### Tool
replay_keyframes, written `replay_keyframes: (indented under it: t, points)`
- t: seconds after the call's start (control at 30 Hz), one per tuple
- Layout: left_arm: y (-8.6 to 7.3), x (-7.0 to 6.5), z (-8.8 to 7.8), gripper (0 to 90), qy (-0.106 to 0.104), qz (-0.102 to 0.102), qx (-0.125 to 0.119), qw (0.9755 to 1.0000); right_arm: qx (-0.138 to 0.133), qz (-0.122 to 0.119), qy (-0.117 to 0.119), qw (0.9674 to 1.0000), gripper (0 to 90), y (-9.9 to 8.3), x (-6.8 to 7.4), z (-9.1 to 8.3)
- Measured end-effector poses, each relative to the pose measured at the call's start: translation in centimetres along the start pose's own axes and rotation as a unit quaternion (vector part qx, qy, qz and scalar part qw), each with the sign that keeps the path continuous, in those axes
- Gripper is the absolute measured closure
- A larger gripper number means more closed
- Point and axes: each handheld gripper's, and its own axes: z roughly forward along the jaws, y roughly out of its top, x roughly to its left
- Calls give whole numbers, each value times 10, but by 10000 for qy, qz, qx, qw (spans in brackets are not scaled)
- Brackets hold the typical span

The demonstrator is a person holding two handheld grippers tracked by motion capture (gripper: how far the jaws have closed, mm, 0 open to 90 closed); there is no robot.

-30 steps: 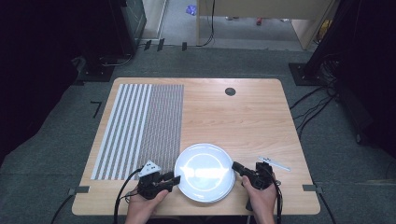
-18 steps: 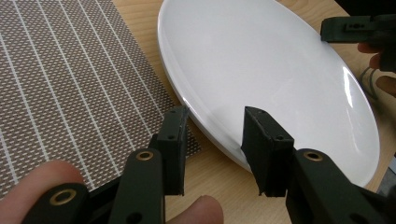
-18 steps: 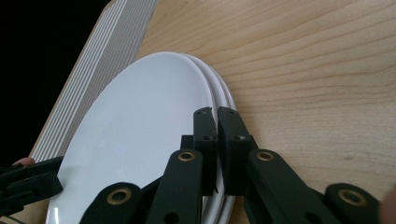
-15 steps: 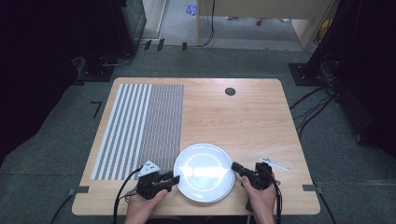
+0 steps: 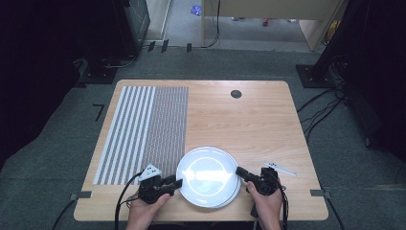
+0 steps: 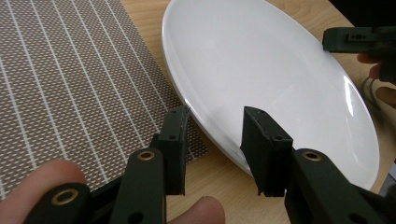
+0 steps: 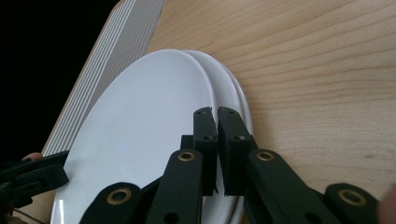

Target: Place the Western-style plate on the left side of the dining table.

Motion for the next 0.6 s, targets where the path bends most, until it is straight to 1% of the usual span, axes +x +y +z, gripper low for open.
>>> replay_keyframes:
  t: [0.17,0.4,0.53,0.6]
  points:
    - [2,4,-4,622,24,-57,-75,10000,62,30,99,9999,875,-2,2,3]
    - [4,10,-9,625,47,-143,-113,9998,136,6,195,9997,874,-6,4,8]
    - [5,12,-11,609,-12,-143,-100,9998,161,9,224,9996,872,-7,5,9]
    - [5,11,-10,585,22,-120,-37,9999,167,-12,254,9995,867,-8,5,9]
